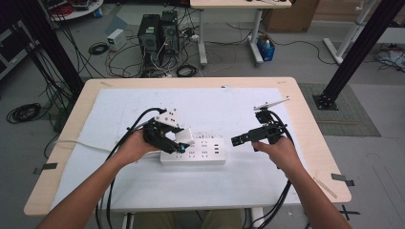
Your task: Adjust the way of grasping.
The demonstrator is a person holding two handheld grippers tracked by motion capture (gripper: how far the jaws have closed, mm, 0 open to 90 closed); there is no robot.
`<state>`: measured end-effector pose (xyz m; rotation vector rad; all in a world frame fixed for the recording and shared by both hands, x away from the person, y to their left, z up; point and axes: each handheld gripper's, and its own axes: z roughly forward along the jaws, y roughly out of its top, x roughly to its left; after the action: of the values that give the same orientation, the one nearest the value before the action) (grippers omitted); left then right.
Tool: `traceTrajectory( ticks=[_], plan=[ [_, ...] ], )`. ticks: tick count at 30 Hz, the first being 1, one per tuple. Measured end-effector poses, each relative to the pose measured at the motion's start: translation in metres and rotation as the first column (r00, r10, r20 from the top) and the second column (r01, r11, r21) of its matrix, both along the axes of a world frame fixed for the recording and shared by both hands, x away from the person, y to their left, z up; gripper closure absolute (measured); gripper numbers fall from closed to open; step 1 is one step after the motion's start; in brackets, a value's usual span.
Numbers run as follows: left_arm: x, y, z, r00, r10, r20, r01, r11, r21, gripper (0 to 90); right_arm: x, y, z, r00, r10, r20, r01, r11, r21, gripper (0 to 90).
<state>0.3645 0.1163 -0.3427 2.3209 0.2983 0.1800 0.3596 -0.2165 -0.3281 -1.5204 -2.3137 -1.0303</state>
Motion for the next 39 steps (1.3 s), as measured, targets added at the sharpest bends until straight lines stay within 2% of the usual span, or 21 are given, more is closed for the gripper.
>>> traceTrajectory(
  ticks=[4,8,10,16,17,20,26,39],
  plan=[
    [0.002,-0.006,-0.002,0.9998,-0.021,0.002,0.022,0.9996,-0.02,42.6,-0.001,0.005,0.001,0.9996,0.002,-0.028,0.0,0.999,0.045,3.6],
    [0.004,-0.008,-0.004,0.9993,-0.038,-0.001,0.038,0.9988,-0.031,42.6,-0.001,0.007,0.002,0.9993,0.003,-0.036,-0.001,0.998,0.055,3.6],
    [0.004,-0.01,-0.004,0.9987,-0.051,-0.004,0.051,0.9979,-0.041,42.6,-0.001,0.01,0.002,0.9984,0.002,-0.056,0.003,0.997,0.075,3.6],
    [0.003,-0.015,-0.005,0.9971,-0.076,0.001,0.076,0.9957,-0.052,42.6,0.001,0.013,0.002,0.9969,-0.005,-0.079,0.012,0.996,0.091,3.6],
    [0.002,-0.017,-0.005,0.9964,-0.085,0.003,0.085,0.9941,-0.067,42.6,0.002,0.013,0.001,0.9965,-0.005,-0.084,0.013,0.995,0.097,3.6],
    [0.002,-0.019,-0.005,0.996,-0.089,0.006,0.09,0.993,-0.077,42.6,0.002,0.015,0.001,0.996,-0.004,-0.09,0.013,0.995,0.098,3.6],
    [0.0,-0.027,-0.003,0.9934,-0.112,0.022,0.114,0.9879,-0.106,42.6,0.005,0.027,0.002,0.9925,0.024,-0.12,-0.008,0.991,0.13,3.6],
    [-0.003,-0.043,0.0,0.9899,-0.132,0.05,0.137,0.9857,-0.099,42.6,0.015,0.052,0.0,0.986,0.067,-0.153,-0.041,0.985,0.168,4.8]
  ],
)
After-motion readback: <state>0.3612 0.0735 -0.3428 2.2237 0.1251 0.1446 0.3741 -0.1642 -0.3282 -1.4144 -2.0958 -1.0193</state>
